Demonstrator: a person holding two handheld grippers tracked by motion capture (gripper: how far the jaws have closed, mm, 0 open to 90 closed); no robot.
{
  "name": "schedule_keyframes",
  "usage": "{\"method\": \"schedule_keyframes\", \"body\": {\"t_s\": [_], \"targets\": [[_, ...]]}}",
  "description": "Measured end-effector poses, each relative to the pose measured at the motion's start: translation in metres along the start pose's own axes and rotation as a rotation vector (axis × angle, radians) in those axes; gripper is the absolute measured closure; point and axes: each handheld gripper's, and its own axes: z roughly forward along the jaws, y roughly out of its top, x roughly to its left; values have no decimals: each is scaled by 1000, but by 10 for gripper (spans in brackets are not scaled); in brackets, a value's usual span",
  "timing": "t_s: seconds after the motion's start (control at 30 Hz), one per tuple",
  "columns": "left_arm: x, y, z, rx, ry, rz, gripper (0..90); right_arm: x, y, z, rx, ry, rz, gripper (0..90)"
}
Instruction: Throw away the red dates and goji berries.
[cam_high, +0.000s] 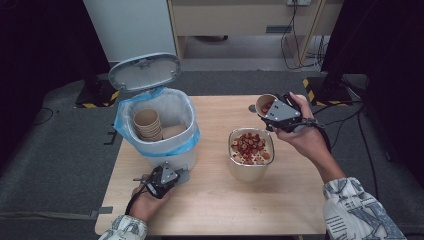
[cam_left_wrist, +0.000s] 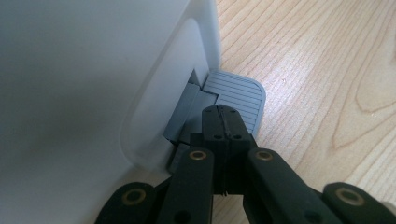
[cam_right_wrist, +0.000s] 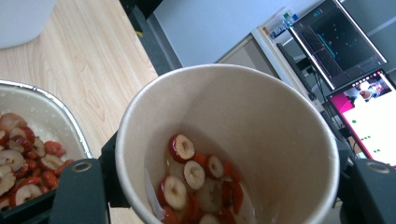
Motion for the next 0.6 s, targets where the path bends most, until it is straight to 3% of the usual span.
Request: {"method": "schedule_keyframes", "body": {"t_s": [0.37, 0.6], "targets": [[0, 0, 0, 0, -1, -1, 897, 1, -2, -1, 14, -8, -27, 299], [0, 0, 0, 0, -2, -2, 897, 6, -1, -2, 44, -17, -123, 298]]}}
